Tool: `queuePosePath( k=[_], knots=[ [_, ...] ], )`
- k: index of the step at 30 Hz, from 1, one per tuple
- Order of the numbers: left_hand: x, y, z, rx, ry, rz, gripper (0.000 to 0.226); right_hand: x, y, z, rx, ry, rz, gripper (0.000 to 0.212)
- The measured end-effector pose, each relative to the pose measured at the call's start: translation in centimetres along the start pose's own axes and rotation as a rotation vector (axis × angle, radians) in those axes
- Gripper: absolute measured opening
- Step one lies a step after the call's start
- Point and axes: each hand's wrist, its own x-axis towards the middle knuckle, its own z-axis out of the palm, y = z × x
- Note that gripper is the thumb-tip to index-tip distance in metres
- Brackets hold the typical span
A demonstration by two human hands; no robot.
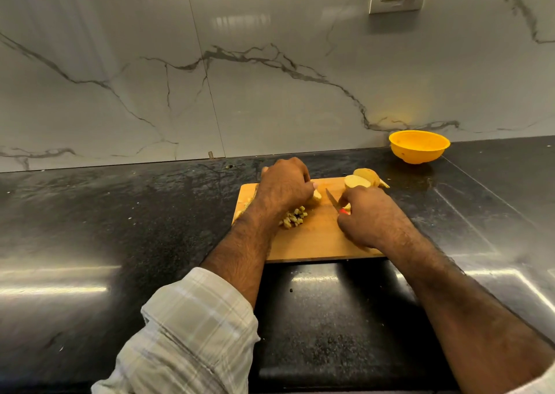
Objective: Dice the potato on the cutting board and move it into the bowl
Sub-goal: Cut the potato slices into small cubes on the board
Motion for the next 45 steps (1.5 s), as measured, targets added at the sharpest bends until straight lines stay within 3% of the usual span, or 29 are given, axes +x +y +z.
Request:
queuePosePath(
  k=[4, 14, 19, 29, 34, 39, 45],
  knots=[
    [0.0, -0.7, -0.2, -0.001, -0.121, -0.001, 0.016, 0.1, -0.4, 0.2, 0.025, -0.023, -0.018, 0.041],
    [-0.1, -0.9, -0.5, -0.027, -0.235, 0.031, 0.025, -0.2, -0.9, 0.2, 0.029, -0.001, -0.021, 0.047],
    [-0.1, -1.0, -0.3, -0.177, -0.293, 0.022, 0.025, -0.4, -1.4, 0.0, 0.022, -0.016, -0.010, 0.045],
    [-0.1, -0.8, -0.6, -0.095, -0.322, 0.086, 0.028, -1.9, -4.4, -0.6, -0.119, -0.140, 0.045, 0.046],
    [0.0, -0.8, -0.7, -0.088, -0.319, 0.098, 0.023, -1.2, -4.9, -0.5, -0.104, -0.118, 0.044, 0.044],
    [-0.3, -0.8, -0.8, 0.096, -0.292, 0.134, 0.027, 0.1, -4.8, -0.4, -0.042, -0.088, 0.040, 0.042],
    [-0.2, -1.0, -0.7, 0.096, -0.270, 0.113, 0.027, -0.6, -3.1, 0.2, 0.049, 0.001, 0.013, 0.039]
  ],
)
